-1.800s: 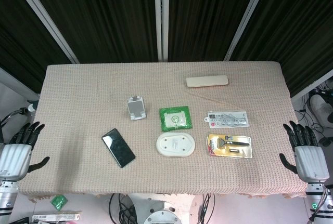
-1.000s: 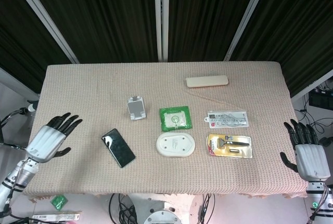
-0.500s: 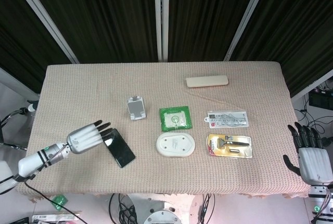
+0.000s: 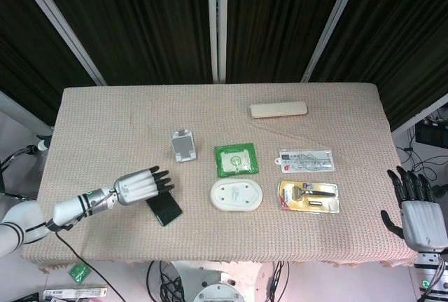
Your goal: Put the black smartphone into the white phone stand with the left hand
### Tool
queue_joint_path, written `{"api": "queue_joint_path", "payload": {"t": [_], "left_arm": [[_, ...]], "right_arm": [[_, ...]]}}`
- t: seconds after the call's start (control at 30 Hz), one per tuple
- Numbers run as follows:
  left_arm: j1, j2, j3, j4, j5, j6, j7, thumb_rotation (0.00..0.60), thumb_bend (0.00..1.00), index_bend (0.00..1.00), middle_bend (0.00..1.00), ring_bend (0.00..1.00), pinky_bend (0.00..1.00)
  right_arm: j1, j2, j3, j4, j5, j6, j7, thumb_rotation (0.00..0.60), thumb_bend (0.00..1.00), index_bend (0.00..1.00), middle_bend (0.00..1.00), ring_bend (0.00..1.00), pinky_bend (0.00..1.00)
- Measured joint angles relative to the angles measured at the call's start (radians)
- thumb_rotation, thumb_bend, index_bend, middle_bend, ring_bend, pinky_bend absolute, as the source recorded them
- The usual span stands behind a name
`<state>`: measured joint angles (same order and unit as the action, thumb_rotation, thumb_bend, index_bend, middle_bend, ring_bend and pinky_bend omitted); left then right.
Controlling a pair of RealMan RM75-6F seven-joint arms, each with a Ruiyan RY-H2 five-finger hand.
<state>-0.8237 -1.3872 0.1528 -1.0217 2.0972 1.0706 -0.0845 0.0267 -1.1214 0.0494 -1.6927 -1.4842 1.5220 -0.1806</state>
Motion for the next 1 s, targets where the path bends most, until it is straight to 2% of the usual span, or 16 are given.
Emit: {"api": "queue_joint_path", "payload": {"t": [0.3,0.63,1.0], "left_arm": [[-0.019,-0.046,0.027,0.047,-0.060,-0.023,-0.041,0.600,0.09,0.14,0.19,0.15,0.30],[-0.018,-0.052,0.050,0.035,-0.113,-0.046,-0.042,0.600,0.09,0.15,0.19,0.15,0.30],[-0.016,-0.069,0.073,0.050,-0.139,-0.037,-0.045,0.600,0.09,0.23,0.20,0.15,0.30]], "right_arm": [[-0.001,-0.002,0.002,0.006,0.006,-0.005,0.010,0.600,0.21,0.00,0.00,0.00,0.00],[0.001,-0.001,0.003,0.001,0.002,-0.008,0.007,0.600,0.21,0.00,0.00,0.00,0.00],[-0.002,0.003,0.005,-0.008,0.002,-0.002,-0.002,0.600,0.21,0.00,0.00,0.00,0.00]]}}
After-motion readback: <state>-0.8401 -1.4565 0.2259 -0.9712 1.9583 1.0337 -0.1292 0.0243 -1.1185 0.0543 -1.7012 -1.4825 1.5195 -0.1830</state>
